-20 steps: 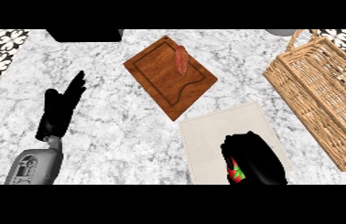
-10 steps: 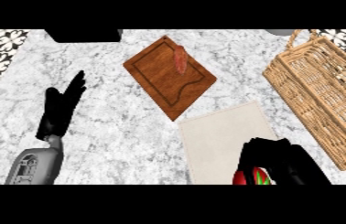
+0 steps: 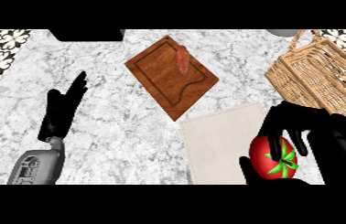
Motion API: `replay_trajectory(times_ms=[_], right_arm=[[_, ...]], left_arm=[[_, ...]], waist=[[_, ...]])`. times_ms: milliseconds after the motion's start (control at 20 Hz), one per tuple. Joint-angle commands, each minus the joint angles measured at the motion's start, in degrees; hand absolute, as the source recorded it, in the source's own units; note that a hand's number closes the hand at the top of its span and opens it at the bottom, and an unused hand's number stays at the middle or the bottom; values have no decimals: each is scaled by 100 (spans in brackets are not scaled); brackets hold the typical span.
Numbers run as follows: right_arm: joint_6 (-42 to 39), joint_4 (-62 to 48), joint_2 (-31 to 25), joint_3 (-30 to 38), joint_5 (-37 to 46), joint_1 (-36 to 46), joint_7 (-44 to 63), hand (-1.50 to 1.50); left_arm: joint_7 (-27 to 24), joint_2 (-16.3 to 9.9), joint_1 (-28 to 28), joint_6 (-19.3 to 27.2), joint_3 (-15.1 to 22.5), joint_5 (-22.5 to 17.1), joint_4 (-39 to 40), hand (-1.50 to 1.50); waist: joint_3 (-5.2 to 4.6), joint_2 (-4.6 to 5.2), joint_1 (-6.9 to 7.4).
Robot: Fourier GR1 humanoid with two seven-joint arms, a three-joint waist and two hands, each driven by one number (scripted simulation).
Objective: Pick the tomato from the placemat and place it in the basket
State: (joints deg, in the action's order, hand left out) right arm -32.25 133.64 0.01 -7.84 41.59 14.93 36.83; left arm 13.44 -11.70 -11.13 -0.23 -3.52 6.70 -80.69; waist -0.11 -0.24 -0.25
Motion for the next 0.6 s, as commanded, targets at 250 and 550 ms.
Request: replay_trajectory(times_ms=[250,550], right_arm=[[-1103,147,-370,1994,-1623,2561,1792,150],[-1765,-1256,-2286,2412,-1187,3017,1120,150]], left_arm=[[-115,-22,-103,45,-67,70,217,0],[23,-169,-5,-166,-90,-35,-37,0]], waist=[[2,-18,-100],[2,11,4]])
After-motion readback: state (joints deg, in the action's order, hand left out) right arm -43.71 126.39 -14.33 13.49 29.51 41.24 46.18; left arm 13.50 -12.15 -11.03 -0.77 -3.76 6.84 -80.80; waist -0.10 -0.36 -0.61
